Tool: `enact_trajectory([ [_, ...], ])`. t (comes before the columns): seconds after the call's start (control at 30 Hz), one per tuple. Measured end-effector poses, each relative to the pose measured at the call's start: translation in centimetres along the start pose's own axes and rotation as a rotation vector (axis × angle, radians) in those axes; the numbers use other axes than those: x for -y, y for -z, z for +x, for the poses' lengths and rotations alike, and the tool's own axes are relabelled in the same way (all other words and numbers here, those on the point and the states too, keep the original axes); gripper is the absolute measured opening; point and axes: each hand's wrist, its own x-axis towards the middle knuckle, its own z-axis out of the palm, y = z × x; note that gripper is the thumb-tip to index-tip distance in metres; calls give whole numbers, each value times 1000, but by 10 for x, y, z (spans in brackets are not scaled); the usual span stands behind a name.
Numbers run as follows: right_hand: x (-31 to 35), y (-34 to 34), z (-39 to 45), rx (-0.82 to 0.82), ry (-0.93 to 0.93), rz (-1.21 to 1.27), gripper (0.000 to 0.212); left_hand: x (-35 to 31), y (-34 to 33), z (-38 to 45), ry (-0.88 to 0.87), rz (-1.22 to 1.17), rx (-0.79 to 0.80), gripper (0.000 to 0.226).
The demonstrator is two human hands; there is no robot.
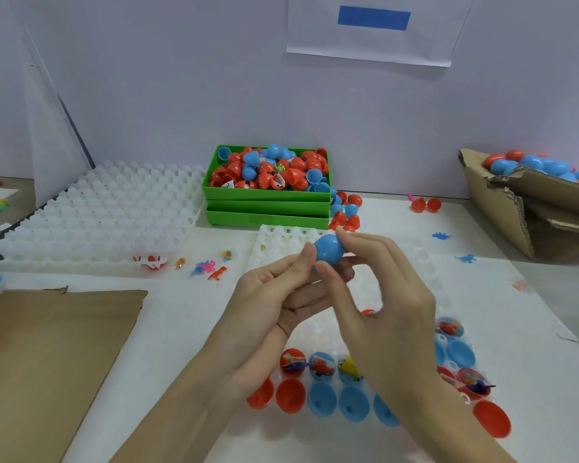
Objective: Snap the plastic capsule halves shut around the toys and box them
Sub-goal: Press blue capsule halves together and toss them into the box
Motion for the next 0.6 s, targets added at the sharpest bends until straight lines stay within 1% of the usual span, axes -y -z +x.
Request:
enact_trajectory([
  [0.17, -1, 4, 4, 38, 47, -78, 33, 2, -3, 0, 47, -14, -17, 39],
  [0.33, -1, 8, 7, 139, 45, -77, 46, -2, -4, -1, 65, 2, -15, 38],
  [0.5, -3, 10, 6, 134, 46, -82, 44, -6, -6, -5, 13, 99, -11, 40],
  [0.6, -4, 9, 5, 140, 71, -101, 43, -10, -10, -9, -93, 272, -30, 42],
])
